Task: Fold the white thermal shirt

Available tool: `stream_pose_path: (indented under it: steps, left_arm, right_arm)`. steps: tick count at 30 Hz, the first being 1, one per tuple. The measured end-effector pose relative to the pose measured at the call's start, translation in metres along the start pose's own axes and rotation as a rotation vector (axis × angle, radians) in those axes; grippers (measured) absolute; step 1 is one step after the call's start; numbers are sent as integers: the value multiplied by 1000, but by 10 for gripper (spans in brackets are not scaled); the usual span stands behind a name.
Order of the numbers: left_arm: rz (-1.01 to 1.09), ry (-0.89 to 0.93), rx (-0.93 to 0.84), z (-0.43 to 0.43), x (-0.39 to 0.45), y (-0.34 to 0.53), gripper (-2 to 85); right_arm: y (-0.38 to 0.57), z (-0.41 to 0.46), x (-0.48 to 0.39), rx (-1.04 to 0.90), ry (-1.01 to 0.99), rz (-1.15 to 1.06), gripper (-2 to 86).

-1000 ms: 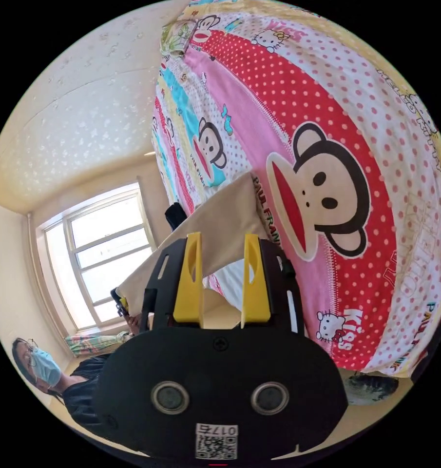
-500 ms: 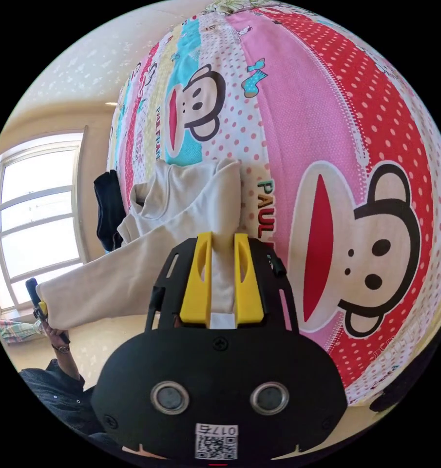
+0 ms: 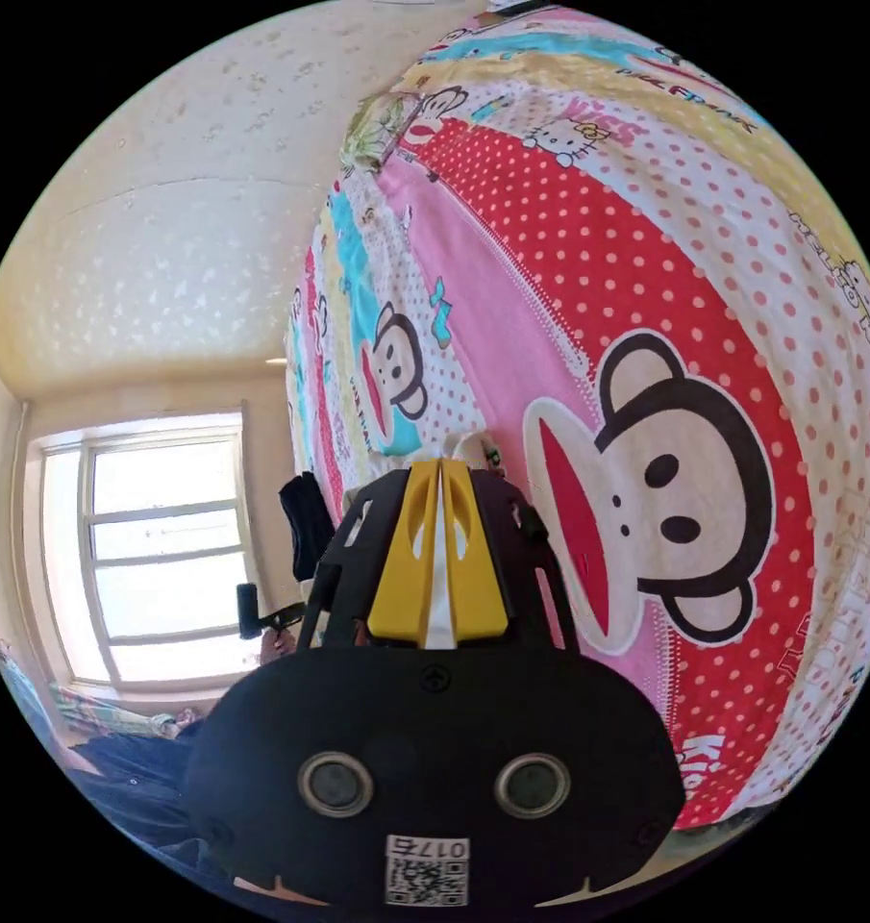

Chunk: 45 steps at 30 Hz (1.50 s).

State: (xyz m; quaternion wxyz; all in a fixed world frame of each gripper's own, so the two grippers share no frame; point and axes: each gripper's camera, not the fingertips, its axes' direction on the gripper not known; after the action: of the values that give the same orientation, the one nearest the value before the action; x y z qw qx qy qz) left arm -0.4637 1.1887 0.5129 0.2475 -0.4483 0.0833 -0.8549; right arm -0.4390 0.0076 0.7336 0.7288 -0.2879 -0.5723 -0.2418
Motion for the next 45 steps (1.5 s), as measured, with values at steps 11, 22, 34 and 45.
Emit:
stream_pose_path:
  steps: [11,22,34,45]
  left_arm:
    - [-451,73,263,-133,-168,128,93]
    - [-960,541,452,-164,-294,203,82]
    - [-931,543,366,-232,-317,190,139]
    - [-878,644,499,-283,-336,238,147]
  right_arm:
    - [29,144,0,-472,624,49,6]
    - [131,291,-171,-539,255,-402,65]
    - [211,494,-135,-780,209,52,144]
    - [203,428,-79,-645,-635,427,31]
